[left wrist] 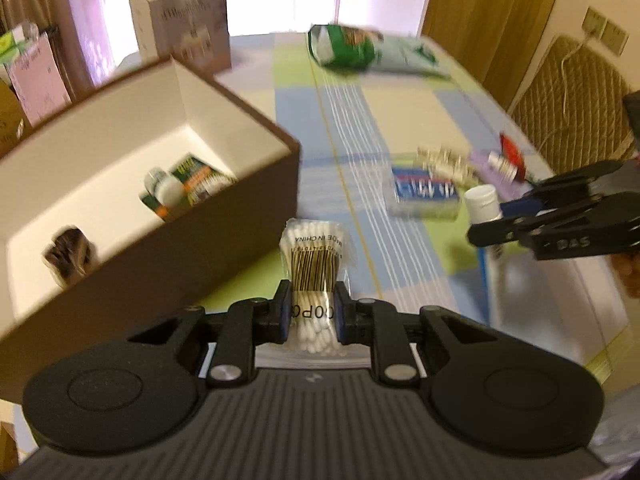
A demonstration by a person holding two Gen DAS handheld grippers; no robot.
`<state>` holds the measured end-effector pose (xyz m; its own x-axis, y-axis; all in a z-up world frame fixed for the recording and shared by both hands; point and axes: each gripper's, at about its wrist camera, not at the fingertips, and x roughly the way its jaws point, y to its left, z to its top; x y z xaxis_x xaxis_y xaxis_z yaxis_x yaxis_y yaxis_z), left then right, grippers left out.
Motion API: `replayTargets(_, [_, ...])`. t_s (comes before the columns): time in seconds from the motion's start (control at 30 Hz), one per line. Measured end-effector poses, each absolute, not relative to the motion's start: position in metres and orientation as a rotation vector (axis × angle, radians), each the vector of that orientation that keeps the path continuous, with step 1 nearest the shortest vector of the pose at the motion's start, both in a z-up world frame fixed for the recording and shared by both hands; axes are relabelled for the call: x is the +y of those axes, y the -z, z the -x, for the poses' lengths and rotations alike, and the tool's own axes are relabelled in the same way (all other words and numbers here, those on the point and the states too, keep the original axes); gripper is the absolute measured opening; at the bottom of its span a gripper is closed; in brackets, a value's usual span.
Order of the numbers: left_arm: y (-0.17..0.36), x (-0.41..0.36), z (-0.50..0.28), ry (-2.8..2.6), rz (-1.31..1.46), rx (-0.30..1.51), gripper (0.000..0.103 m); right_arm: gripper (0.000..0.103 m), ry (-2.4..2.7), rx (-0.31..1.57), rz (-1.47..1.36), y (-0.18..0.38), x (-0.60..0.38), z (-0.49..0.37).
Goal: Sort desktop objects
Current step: 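Grasp the cotton swab bag with the left tool while the right tool grasps the white lotion bottle, then carry the swab bag and lotion bottle in both tools over the box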
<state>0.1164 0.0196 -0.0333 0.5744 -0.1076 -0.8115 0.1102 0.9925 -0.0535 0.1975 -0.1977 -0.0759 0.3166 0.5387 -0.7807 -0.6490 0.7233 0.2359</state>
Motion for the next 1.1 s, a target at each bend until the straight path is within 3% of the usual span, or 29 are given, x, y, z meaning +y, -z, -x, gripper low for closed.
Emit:
replayTargets(0.67, [-0.045,0.128,-0.097,-0.066,0.044,0.749,0.017,0.031,-0.916,0.563,0.072,-0.041,-0.097,-0.192])
replayTargets(1.1, [-0.037,0.201,-0.109,-0.23,0.061,0.779,0.017,0.031,-1.011,0.592,0.076,-0.024,0.016,-0.219])
